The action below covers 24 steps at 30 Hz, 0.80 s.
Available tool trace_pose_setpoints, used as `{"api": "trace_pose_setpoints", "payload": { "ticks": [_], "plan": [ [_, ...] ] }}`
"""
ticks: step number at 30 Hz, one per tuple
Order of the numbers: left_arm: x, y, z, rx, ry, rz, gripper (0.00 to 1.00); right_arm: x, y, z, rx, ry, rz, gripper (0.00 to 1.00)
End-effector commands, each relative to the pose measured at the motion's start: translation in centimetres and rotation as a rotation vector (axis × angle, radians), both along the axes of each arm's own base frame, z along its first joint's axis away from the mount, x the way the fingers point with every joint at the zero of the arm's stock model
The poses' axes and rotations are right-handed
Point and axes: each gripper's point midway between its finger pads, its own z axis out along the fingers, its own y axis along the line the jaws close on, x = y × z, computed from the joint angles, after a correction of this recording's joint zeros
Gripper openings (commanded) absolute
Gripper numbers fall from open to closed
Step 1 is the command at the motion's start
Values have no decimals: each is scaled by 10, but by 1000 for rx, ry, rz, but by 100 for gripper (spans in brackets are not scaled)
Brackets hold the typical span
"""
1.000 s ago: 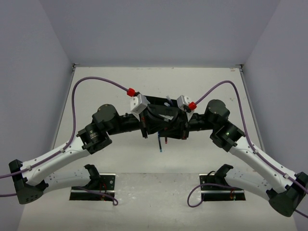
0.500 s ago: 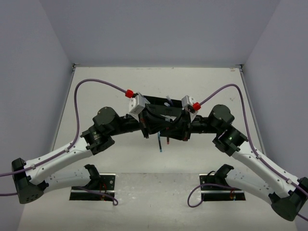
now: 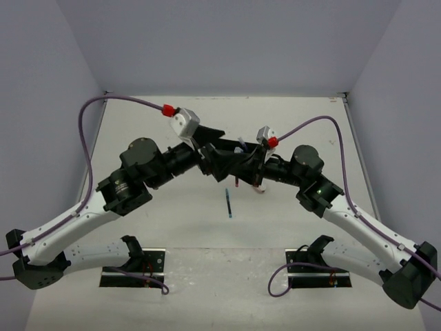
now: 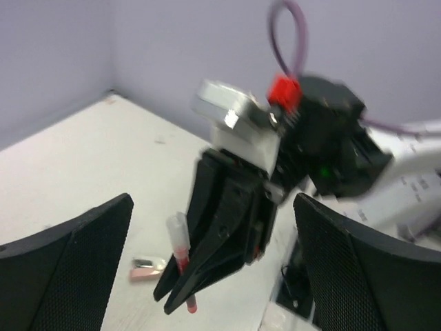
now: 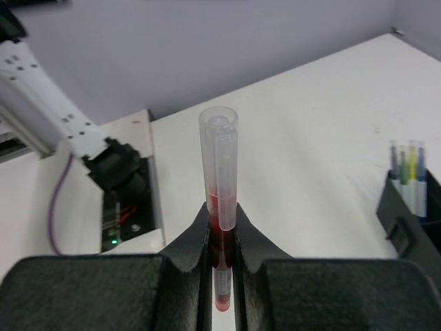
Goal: Sort the stationery into containers
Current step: Close the pen cap on the pen, then place the pen in the storage box.
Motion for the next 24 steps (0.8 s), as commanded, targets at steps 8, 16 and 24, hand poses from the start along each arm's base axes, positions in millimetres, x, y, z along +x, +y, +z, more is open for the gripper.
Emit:
{"api": "trace_pose_setpoints", "payload": {
  "ticks": [8, 16, 24],
  "plan": [
    [30, 110, 8, -104, 144, 503, 100, 168, -52, -53, -172, -62, -533, 0],
    [8, 83, -69, 83, 211, 320, 100, 216, -65, -82, -173, -110, -622, 0],
    [-10, 62, -112, 161, 264, 176, 100, 228, -68, -94, -193, -137, -623, 0]
  ]
}}
